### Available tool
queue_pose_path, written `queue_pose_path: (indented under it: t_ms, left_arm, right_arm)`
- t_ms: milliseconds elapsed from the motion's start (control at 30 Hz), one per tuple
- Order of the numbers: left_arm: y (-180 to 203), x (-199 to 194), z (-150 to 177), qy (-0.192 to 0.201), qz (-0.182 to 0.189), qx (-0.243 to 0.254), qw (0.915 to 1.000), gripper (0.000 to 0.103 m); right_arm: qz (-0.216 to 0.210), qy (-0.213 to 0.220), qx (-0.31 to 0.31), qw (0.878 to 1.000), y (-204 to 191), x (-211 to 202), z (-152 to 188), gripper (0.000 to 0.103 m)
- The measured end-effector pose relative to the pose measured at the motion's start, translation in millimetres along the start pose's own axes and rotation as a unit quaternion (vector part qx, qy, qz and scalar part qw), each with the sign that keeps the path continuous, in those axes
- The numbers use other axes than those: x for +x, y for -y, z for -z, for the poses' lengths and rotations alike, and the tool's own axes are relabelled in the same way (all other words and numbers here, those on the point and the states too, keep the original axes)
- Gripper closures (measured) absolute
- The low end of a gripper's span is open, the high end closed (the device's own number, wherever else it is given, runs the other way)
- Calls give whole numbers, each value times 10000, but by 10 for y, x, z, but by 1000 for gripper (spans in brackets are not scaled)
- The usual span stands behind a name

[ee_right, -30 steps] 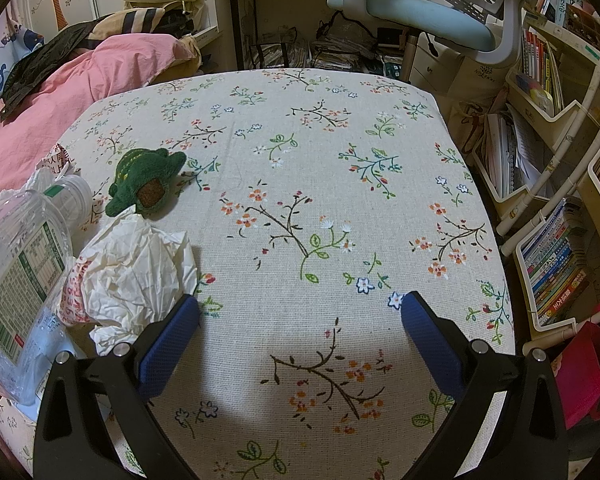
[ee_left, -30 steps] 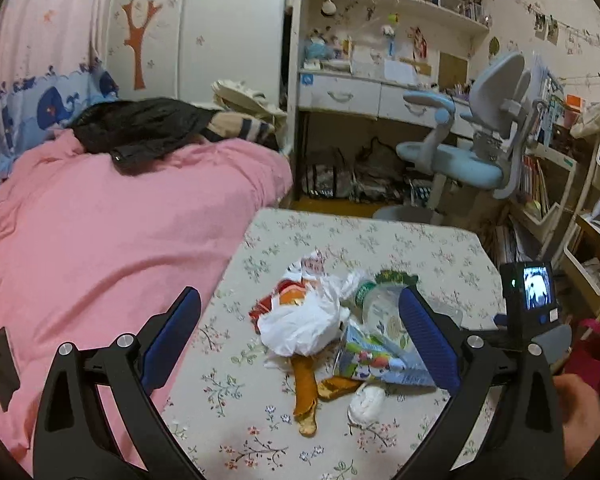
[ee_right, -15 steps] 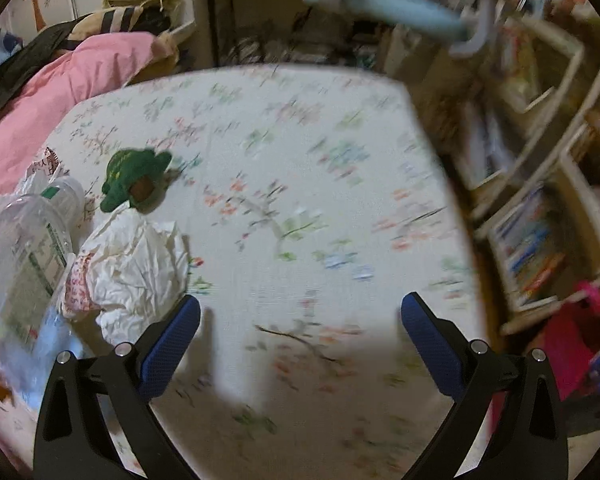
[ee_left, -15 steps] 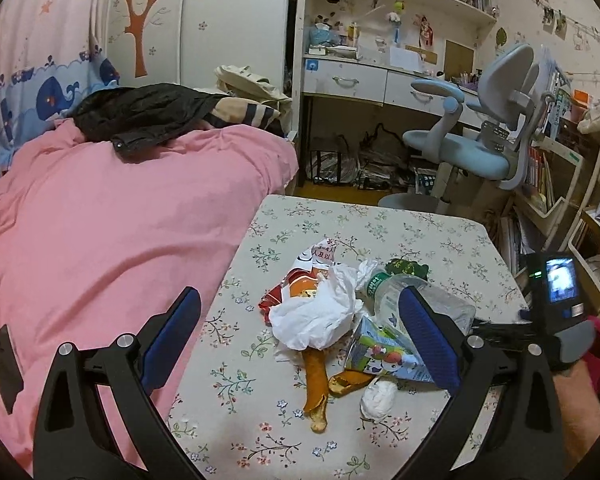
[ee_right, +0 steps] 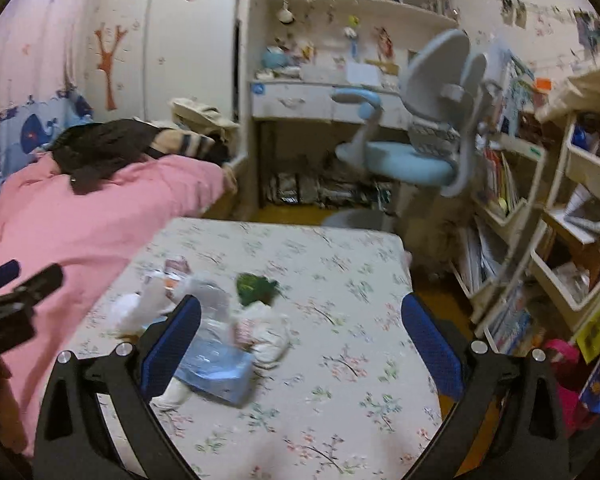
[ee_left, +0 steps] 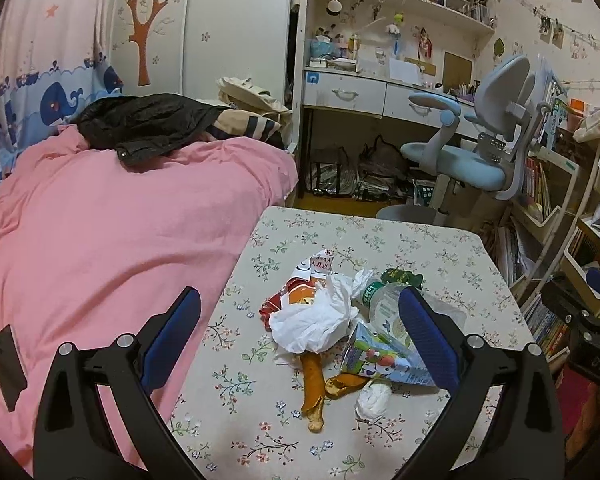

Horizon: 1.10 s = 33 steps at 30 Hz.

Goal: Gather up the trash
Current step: 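Move the right tool toward the clear plastic bottle on the table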

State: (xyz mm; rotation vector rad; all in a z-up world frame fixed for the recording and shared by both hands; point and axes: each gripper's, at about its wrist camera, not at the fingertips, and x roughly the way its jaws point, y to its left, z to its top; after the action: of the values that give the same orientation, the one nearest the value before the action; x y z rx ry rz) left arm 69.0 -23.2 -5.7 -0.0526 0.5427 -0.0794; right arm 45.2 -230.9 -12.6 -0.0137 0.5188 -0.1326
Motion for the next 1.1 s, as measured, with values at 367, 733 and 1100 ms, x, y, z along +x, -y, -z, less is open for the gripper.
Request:
queue_pose_path:
  t_ms: [367,733,1100]
  left_arm:
    - [-40,-44,-57,74,11,-87,9999,7]
    - [-53,-49,-62,68,3,-99,9999,7]
    - [-167,-43,-119,81,-151,-111,9998,7]
  right_arm:
    - [-134,416,-16,9990,-77,-102,-11,6]
    - [-202,384,-29,9991,-139,-118,3,6]
    - [-361,235,-109,9990,-190,-46,11,6]
